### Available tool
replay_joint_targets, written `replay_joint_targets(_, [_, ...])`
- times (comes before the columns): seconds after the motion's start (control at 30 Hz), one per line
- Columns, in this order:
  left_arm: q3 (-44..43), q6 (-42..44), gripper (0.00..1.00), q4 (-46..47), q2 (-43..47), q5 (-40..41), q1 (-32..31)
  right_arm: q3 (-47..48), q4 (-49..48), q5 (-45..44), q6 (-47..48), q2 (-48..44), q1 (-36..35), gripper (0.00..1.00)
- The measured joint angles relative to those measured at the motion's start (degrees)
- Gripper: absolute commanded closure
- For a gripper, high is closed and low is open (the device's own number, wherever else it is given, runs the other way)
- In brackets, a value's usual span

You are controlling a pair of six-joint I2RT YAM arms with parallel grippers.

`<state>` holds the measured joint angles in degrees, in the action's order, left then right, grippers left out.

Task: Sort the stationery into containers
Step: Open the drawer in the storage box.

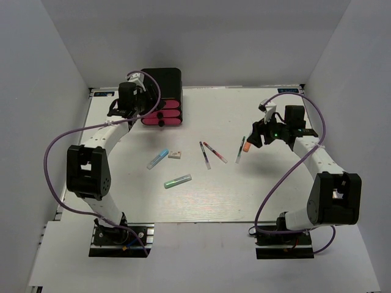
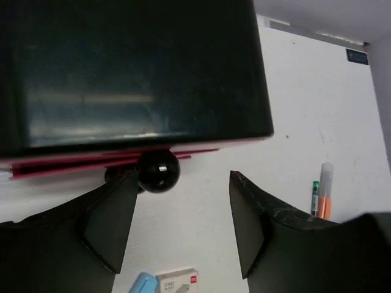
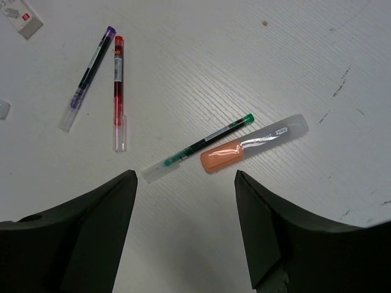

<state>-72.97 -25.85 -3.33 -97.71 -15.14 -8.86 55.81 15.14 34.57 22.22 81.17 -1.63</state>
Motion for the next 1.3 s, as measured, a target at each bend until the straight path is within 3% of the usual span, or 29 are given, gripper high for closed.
replay_joint_targets(0.43, [-6.67,5.97,0.35,-6.99,-7.19,6.1,-1.46,0.76,-0.31,-0.2,-0.15,3.23,0.0,0.29])
replay_joint_targets(0.6, [-8.09,6.84,0.54,-8.11,-8.98,8.07,-2.08,2.01,-0.35,-0.28,-0.15,4.28,0.0,0.3])
replay_joint_targets(0.67, [-8.63,7.32,0.54,-8.39,-9.16,8.7,-2.56,2.25,-0.33,-0.31,-0.15,4.5,0.0,0.3])
replay_joint_targets(0.77, [-8.63,7.39,0.7,-8.52,-9.16,9.79,-2.82,2.29,-0.33,-0.28,-0.15,4.57,0.0,0.3])
replay_joint_targets(0.87, [-8.61,7.39,0.76,-8.44,-9.14,10.08,-2.86,2.29,-0.33,-0.28,-0.13,4.61,0.0,0.32])
replay_joint_targets(1.03, [-6.32,7.39,0.77,-6.69,-7.82,10.29,-3.02,2.29,-0.31,-0.28,-0.04,4.85,-0.07,0.32])
replay_joint_targets(1.3, [6.38,7.3,0.77,-4.37,2.38,10.1,-4.24,2.29,-0.31,-0.33,0.7,5.4,-0.44,0.33])
